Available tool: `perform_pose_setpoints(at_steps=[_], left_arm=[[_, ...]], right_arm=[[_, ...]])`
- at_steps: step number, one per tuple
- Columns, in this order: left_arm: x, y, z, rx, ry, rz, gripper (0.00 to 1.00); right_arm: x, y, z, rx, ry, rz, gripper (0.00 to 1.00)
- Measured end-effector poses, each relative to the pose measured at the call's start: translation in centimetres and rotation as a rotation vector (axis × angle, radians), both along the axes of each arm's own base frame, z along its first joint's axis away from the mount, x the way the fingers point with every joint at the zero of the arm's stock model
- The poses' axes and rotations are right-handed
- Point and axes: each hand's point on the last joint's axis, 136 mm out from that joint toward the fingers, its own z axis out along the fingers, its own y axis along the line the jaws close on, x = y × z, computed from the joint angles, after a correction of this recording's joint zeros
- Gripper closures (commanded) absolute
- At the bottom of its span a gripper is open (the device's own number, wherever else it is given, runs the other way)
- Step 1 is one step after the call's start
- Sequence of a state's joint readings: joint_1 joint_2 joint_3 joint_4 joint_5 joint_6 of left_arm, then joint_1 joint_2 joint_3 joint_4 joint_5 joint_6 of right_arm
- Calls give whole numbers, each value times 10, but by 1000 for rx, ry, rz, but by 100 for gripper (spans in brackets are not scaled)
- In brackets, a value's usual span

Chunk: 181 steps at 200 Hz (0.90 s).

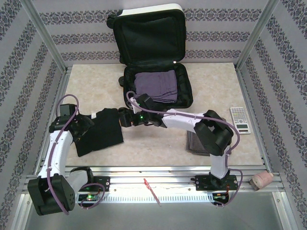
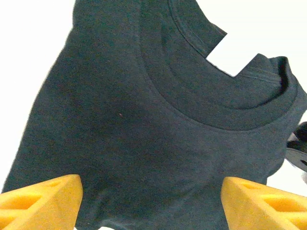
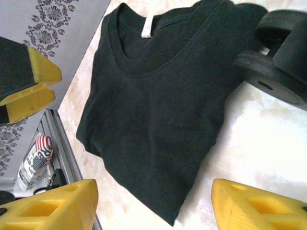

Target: Pack the luggage

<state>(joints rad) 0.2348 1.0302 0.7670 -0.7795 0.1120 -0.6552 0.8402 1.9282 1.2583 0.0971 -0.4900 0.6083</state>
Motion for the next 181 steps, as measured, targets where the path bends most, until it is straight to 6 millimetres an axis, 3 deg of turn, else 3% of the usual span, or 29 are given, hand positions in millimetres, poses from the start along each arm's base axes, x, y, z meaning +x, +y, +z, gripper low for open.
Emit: perform_pose_setpoints(at_steps=[31,63,115,152,181], left_arm=[[-4,18,0,42,7,26,28],[-1,33,0,105,-33,34,27],[-6,52,-12,169,-56,92,28],[-12,54,-33,168,-42,104,28],[-9,55,-37,173,-58,105,29]], right_arm=[[-4,6,-19,-26,32,-22,36],[-3,11,-36,-60,49,-38,36],[-3,38,-43,-99,37,-29,35],[-4,37,-58,-173,56,-47,35],[2,40,-69,-211,65,-62,34]])
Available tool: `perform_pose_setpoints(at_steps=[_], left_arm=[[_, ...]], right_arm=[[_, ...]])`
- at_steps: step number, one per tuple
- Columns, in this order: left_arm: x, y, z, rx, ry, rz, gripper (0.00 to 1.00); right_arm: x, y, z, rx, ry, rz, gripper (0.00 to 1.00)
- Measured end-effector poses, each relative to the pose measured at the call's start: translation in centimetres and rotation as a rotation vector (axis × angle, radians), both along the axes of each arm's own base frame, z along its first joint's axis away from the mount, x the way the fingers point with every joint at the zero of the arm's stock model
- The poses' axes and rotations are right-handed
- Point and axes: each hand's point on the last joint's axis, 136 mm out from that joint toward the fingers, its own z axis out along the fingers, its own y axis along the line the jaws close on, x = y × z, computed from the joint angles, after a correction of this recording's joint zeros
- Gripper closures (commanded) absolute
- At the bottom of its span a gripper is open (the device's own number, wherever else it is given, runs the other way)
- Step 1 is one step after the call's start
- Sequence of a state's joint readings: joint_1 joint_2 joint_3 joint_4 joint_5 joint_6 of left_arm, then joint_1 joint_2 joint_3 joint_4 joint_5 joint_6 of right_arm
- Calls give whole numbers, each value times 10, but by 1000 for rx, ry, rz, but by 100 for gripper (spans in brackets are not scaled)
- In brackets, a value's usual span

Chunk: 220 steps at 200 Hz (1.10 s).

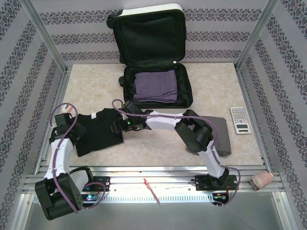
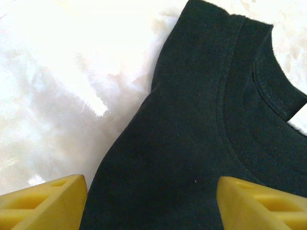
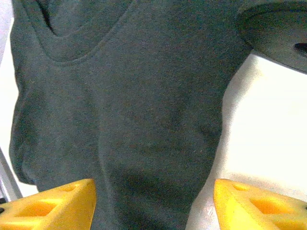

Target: Pack the luggage

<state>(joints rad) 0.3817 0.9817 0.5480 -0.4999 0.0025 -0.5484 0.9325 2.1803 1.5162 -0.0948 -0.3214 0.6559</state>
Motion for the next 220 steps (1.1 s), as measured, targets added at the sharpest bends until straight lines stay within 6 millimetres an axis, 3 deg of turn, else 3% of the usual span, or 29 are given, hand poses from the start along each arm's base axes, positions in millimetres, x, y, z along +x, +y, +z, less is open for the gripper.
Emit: perform_pose_setpoints(at_steps=[34,95,143,220], left_arm=[[-1,-1,-9,-5,1,-2,30],[1,-8,-15,-49,-23,-5,32],[-9,-23,-35,-134,-24,21,32],[-7,-27,-34,-162,-47,28,31]], right_arm=[[1,1,-10,-34,21,-3,34],[2,18,-10,-21,26,21,33],[1,28,-11,-8,49,44,33],[-8,43,-8,19,73,90,33]])
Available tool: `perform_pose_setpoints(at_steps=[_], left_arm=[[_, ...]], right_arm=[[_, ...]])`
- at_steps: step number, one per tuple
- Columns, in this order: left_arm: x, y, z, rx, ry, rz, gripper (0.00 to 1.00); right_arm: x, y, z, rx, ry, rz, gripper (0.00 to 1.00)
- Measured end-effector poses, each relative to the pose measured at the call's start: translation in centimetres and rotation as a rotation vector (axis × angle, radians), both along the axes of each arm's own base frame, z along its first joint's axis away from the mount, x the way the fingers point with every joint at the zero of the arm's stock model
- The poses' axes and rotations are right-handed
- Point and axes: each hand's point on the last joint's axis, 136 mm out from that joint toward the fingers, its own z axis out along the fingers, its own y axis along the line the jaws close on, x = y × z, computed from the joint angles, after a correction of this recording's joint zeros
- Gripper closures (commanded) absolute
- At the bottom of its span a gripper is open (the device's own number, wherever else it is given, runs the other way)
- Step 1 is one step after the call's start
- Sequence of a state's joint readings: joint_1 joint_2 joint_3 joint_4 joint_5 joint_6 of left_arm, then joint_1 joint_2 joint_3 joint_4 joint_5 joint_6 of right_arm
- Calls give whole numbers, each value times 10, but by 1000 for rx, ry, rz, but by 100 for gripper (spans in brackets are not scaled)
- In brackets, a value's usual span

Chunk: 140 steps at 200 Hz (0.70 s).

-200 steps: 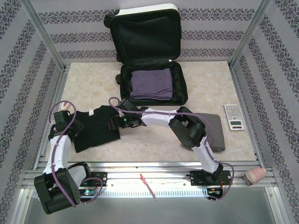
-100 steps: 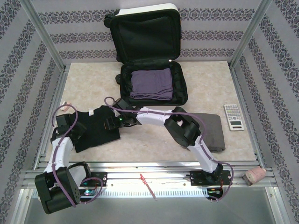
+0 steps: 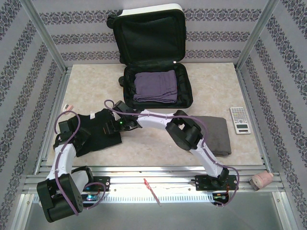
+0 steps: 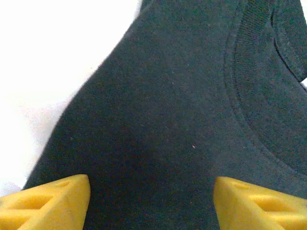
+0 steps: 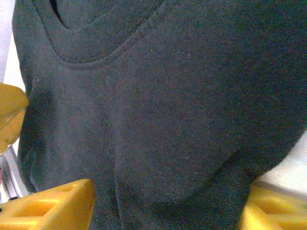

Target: Pack the luggage

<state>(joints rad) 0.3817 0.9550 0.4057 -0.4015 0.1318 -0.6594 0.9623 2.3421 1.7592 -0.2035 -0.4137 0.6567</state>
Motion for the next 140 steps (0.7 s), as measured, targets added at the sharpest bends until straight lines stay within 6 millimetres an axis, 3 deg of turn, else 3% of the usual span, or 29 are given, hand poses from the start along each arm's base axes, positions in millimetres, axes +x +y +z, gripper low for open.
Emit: perform_pose_setpoints(at_steps=[54,140], left_arm=[[3,-2,-5,-19,10,-9,32],[4,-3,-8,-26,14,-12,32]], right_arm=[[-3,9,0,12,20,24,35],[-8,17,-3,29,55,61,86]])
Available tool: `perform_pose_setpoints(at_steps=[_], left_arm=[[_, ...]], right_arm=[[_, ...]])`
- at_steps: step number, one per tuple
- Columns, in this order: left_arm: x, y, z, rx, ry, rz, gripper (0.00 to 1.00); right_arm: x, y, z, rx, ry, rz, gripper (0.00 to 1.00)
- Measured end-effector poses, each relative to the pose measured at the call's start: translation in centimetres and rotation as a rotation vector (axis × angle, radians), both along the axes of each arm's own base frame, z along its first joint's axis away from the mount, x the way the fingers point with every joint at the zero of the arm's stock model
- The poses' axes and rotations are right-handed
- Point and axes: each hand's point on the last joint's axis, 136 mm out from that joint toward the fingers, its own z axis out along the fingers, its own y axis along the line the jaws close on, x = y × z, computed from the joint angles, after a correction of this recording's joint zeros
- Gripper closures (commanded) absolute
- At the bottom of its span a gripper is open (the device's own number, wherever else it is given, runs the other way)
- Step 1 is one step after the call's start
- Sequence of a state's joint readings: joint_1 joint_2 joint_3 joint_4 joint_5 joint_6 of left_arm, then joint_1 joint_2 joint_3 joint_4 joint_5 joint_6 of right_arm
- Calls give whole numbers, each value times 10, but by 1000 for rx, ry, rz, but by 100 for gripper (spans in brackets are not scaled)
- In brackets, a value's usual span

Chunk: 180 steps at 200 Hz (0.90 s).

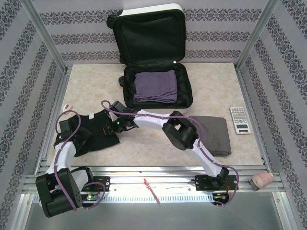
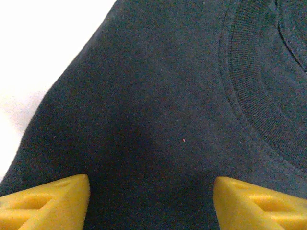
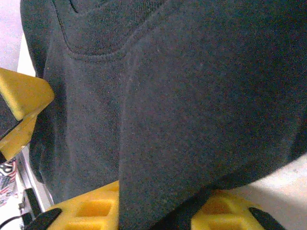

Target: Pack the luggage

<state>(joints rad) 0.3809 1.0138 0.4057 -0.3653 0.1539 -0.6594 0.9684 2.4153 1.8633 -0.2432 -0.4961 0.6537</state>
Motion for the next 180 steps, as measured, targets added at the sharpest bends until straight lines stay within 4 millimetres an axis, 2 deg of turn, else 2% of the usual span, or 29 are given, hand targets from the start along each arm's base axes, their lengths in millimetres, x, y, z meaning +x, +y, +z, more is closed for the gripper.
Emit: perform_pose_setpoints(at_steps=[21,46,68,93,117,147,180], left_arm=[[0,0,0,0,-1,0,32],[2,-1,5,-2,-24,-5,29],[9,-3,16,-7,-66,-15,28],[21,-3,37,-9,-110,-32,28],[29,-1,51,0,-130,-54,27],[26,-4,46,-13,-94,-66,23],[21,-5,39,-23,-57,-63,20]], right_arm=[[1,-1,2,11,-3,16,96],[7,-5,3,21,-18,38,100],[15,-12,7,11,-42,62,100],[32,-18,24,8,-88,85,100],[50,-24,49,16,-138,105,100],[65,-29,71,33,-185,120,100],[67,-33,67,26,-182,141,100]])
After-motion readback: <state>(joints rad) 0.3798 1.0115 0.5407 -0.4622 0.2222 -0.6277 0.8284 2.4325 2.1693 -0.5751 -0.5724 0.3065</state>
